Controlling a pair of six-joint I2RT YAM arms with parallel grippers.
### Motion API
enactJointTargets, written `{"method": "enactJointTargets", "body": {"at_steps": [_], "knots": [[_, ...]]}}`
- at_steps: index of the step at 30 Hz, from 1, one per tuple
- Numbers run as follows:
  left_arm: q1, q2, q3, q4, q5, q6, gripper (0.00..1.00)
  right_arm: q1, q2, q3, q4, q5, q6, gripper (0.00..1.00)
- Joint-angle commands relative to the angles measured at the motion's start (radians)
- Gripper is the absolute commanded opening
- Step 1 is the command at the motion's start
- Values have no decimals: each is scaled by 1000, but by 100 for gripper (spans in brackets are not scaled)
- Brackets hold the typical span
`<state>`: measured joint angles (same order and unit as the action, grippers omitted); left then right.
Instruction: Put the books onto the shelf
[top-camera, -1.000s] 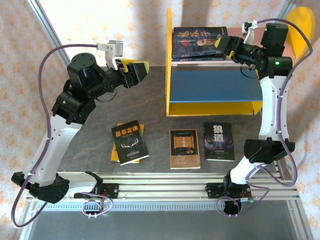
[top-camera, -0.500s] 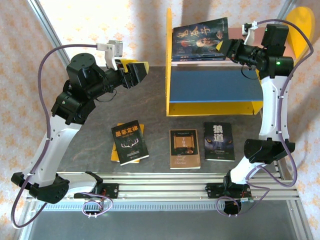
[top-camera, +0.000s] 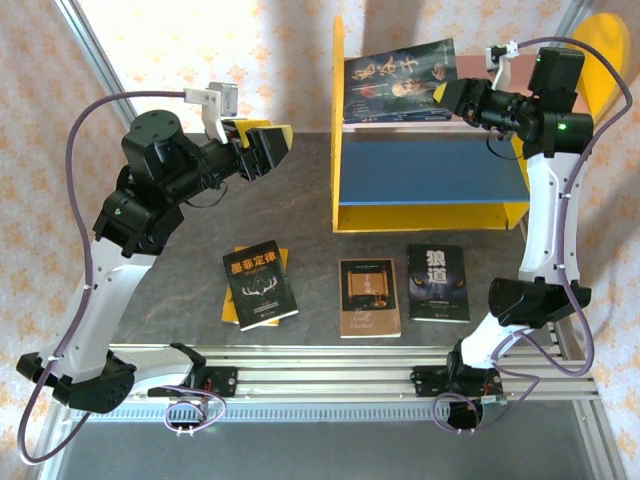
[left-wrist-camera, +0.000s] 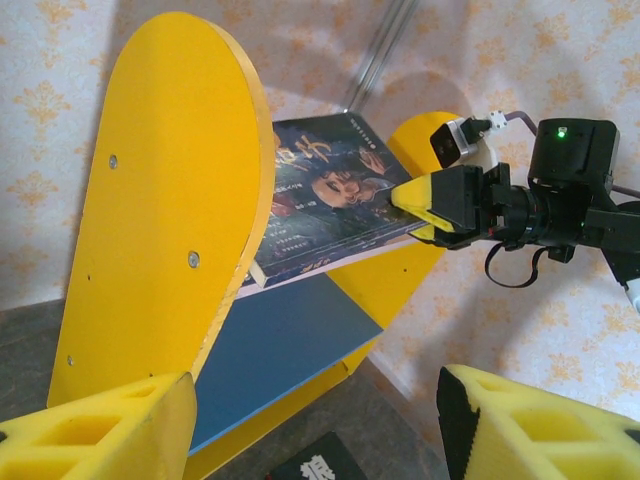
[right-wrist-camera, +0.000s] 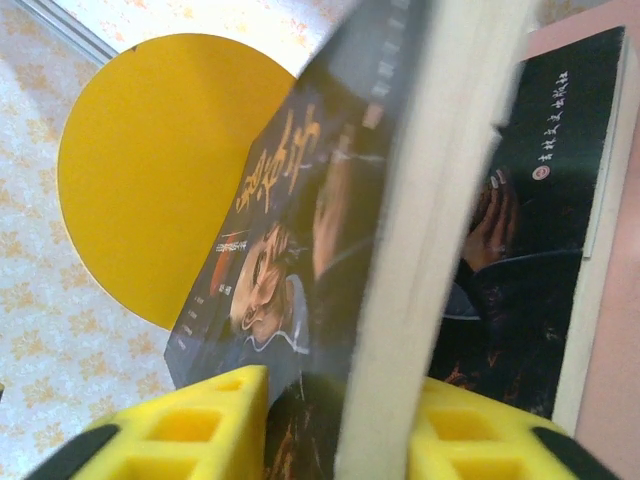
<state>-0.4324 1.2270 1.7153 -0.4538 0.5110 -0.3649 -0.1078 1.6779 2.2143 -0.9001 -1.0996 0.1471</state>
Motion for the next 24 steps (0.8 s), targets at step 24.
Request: {"method": "enactJointTargets", "body": {"at_steps": [24], "knots": [[-23,39,38,-40,-14,7,64,8,-6,73,-71,238,-84,73]]}}
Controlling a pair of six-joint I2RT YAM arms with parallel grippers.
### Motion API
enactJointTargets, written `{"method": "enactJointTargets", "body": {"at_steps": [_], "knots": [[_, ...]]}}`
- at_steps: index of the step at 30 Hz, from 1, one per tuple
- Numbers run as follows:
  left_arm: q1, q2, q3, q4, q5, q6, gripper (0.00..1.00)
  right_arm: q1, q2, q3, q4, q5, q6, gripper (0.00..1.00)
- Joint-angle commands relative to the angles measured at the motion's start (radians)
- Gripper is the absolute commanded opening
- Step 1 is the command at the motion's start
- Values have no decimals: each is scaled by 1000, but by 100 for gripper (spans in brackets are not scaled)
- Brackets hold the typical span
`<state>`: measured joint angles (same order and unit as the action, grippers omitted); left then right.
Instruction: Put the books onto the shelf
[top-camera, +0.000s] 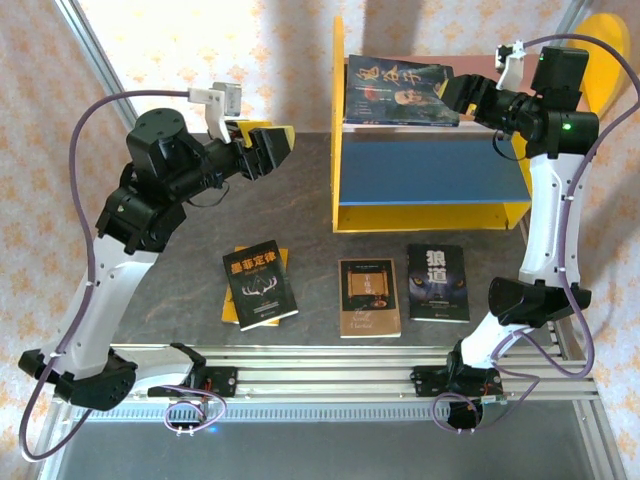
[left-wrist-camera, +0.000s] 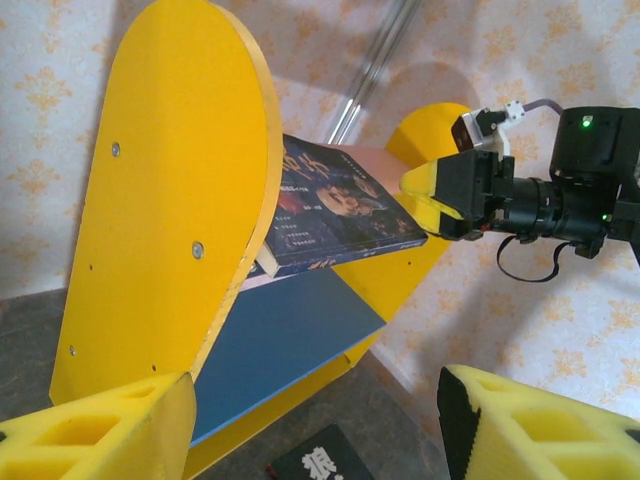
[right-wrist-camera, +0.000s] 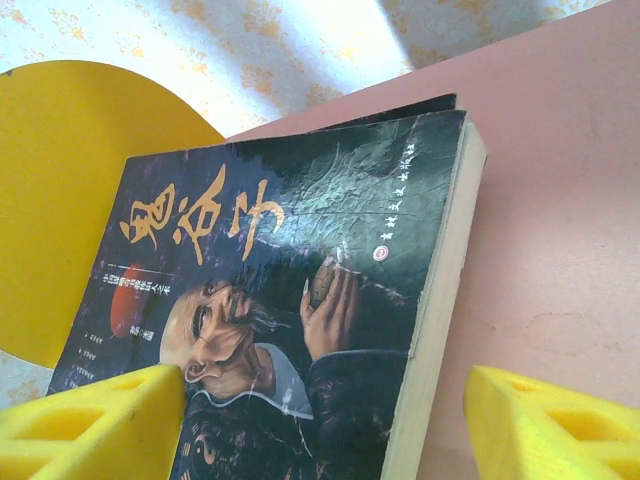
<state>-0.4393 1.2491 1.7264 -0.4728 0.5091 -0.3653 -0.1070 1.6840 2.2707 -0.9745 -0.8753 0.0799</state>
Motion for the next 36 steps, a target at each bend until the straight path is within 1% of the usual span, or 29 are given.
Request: {"method": "enactJointTargets", "body": {"at_steps": [1,4,12,24,36], "knots": [[-22,23,30,-25,-16,13,64,9,-10,16,6,6,-13,73],[-38,37,35,-35,-30,24,64,21,-5,18,15,-7,-9,73],[-67,62,54,-41,-26,37,64,54,23,50,17,-20,-6,72],[-73,74,61,-43,-23,45,65,82,95,155,-17,-20,-11,72],[-80,111,87,-43,-9,47,65,91,138,208,-17,-38,1,73]]}}
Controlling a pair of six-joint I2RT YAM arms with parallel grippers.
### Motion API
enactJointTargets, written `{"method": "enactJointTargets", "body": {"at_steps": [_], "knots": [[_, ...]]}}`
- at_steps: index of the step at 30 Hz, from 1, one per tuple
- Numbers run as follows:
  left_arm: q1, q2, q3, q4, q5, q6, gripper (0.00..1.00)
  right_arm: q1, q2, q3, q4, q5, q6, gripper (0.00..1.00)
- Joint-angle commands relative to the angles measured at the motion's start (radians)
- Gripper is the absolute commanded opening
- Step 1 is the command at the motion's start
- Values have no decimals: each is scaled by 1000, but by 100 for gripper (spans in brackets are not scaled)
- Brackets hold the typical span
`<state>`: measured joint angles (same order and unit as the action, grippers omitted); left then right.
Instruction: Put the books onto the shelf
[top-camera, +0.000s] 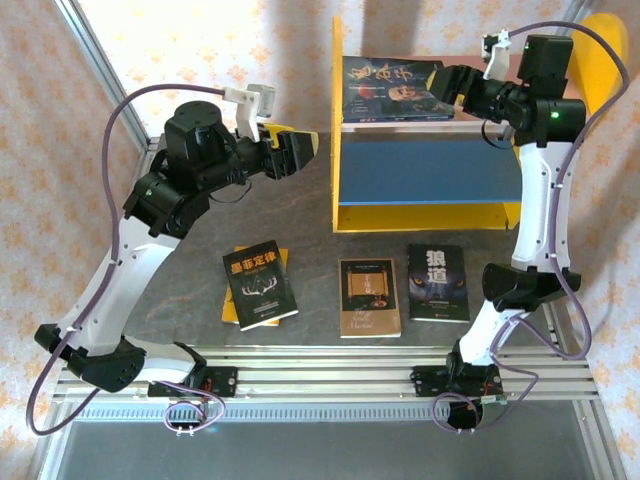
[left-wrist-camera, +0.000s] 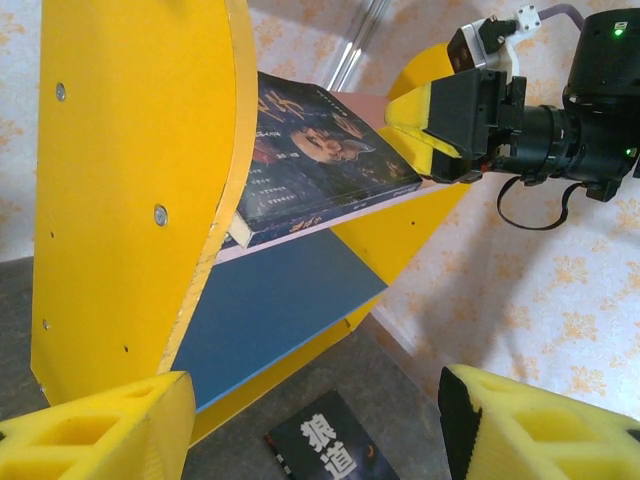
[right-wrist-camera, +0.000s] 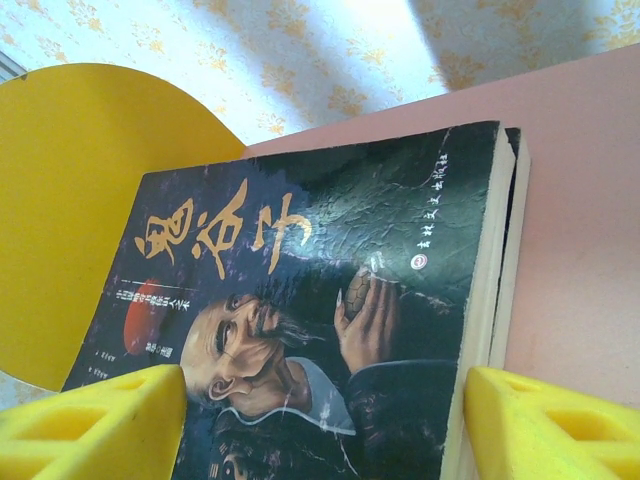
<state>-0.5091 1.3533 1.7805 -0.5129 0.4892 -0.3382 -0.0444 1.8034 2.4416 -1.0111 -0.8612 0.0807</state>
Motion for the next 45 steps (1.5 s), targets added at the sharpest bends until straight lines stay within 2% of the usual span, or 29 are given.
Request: {"method": "enactJointTargets", "body": {"at_steps": [1,22,31,45], "knots": [[-11,11,36,-3,12,20,65,29,24,41,20,-56,3,73],[-17,34,52,-15,2,36,65,49,46,42,56,-59,39,72],[-16,6,28,-17,-7,40,65,51,-42,-48,51,116,23,73],[-22,-15,2,-6,-9,25,64,50,-186,-219,82,165,-4,75]]}}
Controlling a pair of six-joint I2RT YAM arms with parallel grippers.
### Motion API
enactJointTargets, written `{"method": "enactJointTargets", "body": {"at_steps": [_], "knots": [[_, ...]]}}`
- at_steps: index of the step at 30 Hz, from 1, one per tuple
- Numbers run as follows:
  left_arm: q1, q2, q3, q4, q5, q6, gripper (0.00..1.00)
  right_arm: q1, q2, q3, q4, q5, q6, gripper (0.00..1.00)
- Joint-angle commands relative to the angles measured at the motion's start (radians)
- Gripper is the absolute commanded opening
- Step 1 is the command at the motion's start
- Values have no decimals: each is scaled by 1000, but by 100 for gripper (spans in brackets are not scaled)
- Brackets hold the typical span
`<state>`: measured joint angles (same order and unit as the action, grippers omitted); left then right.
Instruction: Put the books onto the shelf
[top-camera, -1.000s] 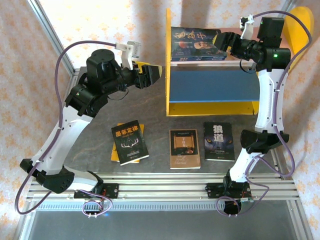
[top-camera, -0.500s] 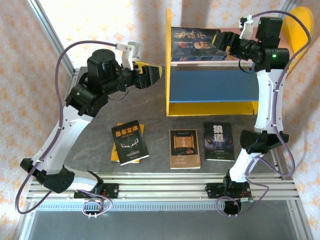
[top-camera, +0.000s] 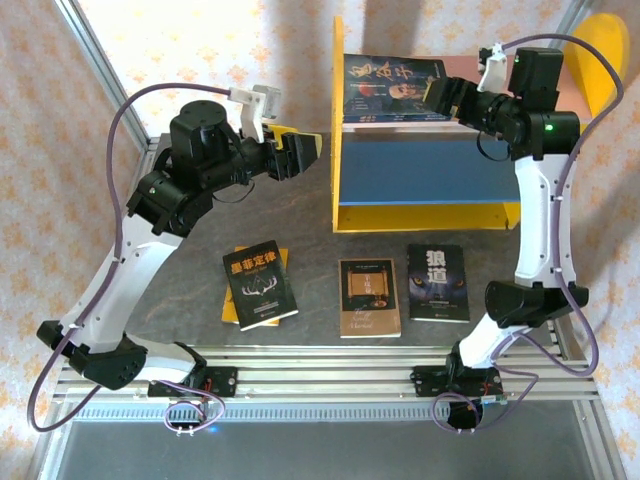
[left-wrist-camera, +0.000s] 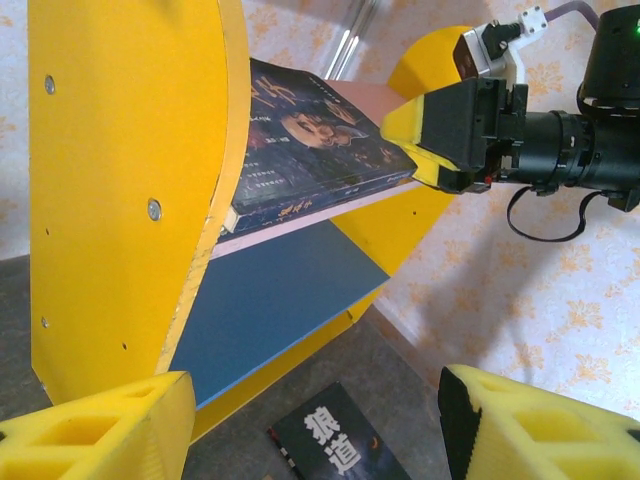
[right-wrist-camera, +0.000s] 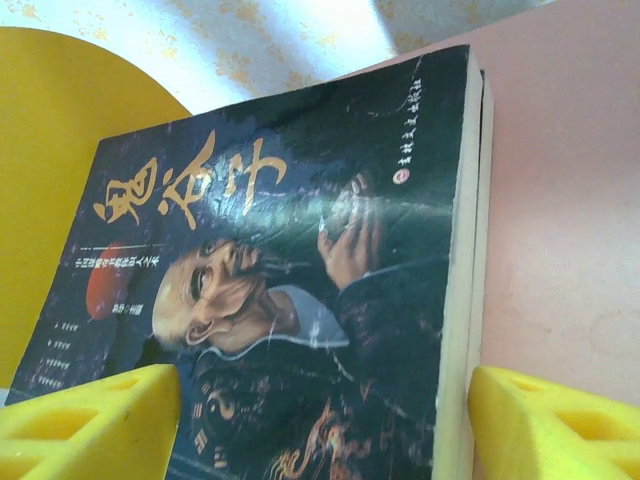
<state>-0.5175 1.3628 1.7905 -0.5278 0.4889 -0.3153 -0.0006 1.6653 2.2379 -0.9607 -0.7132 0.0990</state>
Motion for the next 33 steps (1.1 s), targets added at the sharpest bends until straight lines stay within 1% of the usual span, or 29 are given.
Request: {"method": "enactJointTargets", "body": {"at_steps": [1,5,14,28,33], "knots": [[-15,-26,-8,9,-9,3,64,5,-55,-22,34,21,-22,75],[-19,-29,-11,10,-9,1,64,6,-84,-49,39,35,-28,75],[-25,-39,-19,12,-15,2,64,6,-112,-83,48,2,-26,76],[-28,-38,-17,9,-17,6,65,7,-99,-108,100,-90,14,76],[-29,-34,-14,9,-18,7,64,5,-89,-100,110,-93,24,75]]}}
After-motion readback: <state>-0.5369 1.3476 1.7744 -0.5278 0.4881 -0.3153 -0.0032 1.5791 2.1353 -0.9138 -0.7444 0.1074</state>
